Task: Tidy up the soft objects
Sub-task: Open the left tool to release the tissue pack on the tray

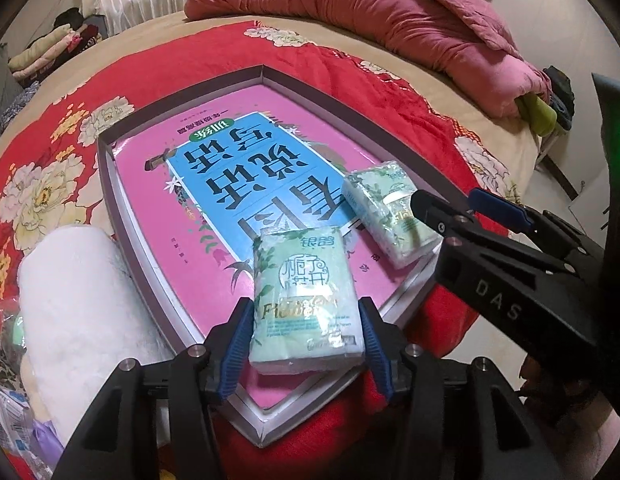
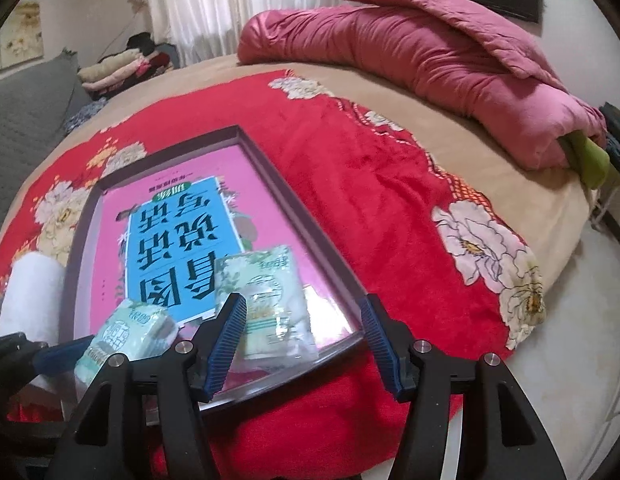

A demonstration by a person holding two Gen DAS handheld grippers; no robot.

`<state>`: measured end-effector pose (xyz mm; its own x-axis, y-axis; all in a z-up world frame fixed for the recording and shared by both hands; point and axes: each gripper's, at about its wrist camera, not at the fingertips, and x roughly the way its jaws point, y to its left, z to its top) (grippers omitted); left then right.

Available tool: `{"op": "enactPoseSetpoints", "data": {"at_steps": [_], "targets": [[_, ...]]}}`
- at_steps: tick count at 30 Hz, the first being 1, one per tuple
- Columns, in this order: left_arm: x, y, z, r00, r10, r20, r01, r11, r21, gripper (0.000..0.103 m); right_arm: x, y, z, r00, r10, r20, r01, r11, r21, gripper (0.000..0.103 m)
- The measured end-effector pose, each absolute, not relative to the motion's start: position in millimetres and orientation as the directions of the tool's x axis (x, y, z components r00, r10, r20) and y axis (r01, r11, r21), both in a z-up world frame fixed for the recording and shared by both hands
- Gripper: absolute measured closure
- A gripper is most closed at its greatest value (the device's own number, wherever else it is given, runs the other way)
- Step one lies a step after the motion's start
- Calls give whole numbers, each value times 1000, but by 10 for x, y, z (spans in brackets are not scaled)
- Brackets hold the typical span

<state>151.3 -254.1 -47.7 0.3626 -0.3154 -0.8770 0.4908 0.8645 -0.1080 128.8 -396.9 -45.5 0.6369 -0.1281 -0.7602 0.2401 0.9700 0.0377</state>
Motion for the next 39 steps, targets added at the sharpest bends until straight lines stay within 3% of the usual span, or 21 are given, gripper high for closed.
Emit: {"op": "enactPoseSetpoints", "data": {"at_steps": [5,13,18,31,39], "targets": [[1473,-2543,-467,368,-313,-875,495,863,-101,48,1241,-3992,-407,655,-141,-743,254,966,40,36],[1437,-2473,-402,384,-330,-862,486,867,-116,46,1199,-4027,-376,665,-155,-731,272,961,44,35],[1409,-2467,-396,440,-263,-859,468,883,-31,42,1200,-4013,-372,666,-158,-729,270,962,38,35],[1289,-2275,-246,467,-308,-829,412,905,-105,40,1167,-4000,-340,682,-165,-713,269,963,34,34],[1103,-2186,-161,513,-291,-808,395,915,-79,39,1034,-3969,-192,727,-188,-661,273,962,28,34]]}}
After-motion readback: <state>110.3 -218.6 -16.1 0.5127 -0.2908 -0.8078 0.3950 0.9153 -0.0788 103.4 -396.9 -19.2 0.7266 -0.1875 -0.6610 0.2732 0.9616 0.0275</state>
